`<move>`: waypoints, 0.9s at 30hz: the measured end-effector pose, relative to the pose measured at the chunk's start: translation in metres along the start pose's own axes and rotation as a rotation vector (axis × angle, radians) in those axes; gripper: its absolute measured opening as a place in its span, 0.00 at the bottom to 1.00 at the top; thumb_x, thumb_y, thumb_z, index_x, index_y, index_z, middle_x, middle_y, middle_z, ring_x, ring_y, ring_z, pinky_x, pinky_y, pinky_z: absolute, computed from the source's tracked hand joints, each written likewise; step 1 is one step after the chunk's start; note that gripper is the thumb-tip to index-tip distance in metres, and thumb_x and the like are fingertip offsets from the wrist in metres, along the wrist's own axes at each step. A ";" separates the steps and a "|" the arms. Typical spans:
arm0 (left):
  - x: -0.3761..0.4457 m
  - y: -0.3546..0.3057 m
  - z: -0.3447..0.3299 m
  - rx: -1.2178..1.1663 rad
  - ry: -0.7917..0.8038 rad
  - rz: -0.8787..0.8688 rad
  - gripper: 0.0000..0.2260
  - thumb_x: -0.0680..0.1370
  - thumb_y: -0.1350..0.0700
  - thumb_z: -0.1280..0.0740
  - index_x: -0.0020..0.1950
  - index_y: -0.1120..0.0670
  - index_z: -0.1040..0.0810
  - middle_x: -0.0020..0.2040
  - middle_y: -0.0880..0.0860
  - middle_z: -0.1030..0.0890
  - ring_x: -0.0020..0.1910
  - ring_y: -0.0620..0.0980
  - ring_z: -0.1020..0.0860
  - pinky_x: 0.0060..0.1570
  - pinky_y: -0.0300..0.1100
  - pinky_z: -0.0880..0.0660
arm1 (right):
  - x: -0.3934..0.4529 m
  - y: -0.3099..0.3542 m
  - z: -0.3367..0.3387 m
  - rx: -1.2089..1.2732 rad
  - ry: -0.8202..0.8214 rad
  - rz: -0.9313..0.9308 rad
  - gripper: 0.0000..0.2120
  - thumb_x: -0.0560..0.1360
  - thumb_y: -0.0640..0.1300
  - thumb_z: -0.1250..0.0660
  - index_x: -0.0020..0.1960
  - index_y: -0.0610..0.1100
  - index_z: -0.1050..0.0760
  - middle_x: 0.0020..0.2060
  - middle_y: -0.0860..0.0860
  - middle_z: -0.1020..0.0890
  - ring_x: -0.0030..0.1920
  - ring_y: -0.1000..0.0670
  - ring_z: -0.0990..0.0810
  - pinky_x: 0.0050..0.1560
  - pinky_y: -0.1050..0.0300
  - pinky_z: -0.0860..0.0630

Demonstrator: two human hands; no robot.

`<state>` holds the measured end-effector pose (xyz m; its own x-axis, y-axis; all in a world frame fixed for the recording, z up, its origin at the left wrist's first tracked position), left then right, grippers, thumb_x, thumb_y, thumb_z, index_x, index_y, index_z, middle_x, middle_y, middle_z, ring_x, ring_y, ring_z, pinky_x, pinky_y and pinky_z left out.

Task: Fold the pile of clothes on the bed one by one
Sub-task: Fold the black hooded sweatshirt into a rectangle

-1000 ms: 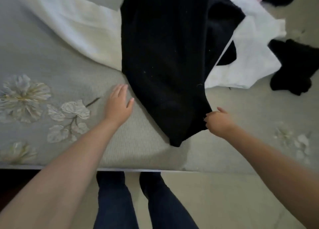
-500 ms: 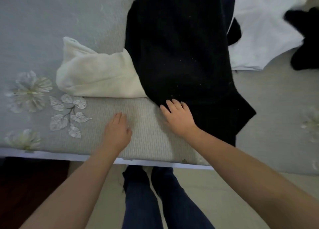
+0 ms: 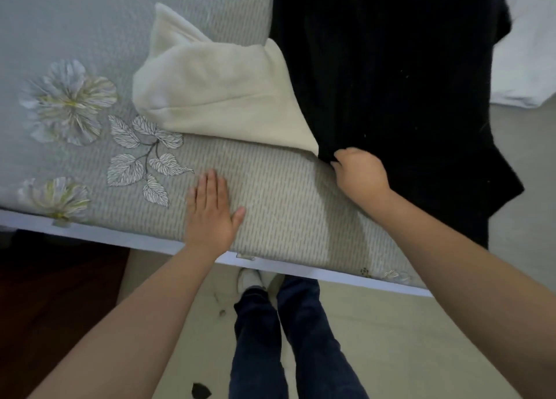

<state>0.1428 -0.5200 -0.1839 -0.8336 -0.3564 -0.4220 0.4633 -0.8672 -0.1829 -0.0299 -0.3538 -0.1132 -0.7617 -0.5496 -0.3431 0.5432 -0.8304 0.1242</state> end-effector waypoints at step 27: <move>-0.065 -0.451 0.295 -0.394 -0.047 -1.140 0.24 0.78 0.62 0.40 0.73 0.57 0.42 0.72 0.55 0.37 0.69 0.52 0.37 0.59 0.27 0.45 | -0.295 -0.203 0.088 1.791 -0.340 -0.782 0.10 0.78 0.35 0.46 0.46 0.37 0.26 0.33 0.49 0.17 0.35 0.53 0.18 0.39 0.60 0.24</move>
<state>-0.1008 -0.2087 0.1878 -0.8295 0.5256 0.1889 -0.4926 -0.5291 -0.6910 0.0535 -0.0309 0.0449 -0.7580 0.1039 -0.6439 -0.6307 0.1350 0.7642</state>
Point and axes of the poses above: each hand's wrist, its own x-axis towards the middle knuckle, its own z-axis out of the back of the hand, y = z × x, the point moved 9 cm from there along x, towards the middle knuckle
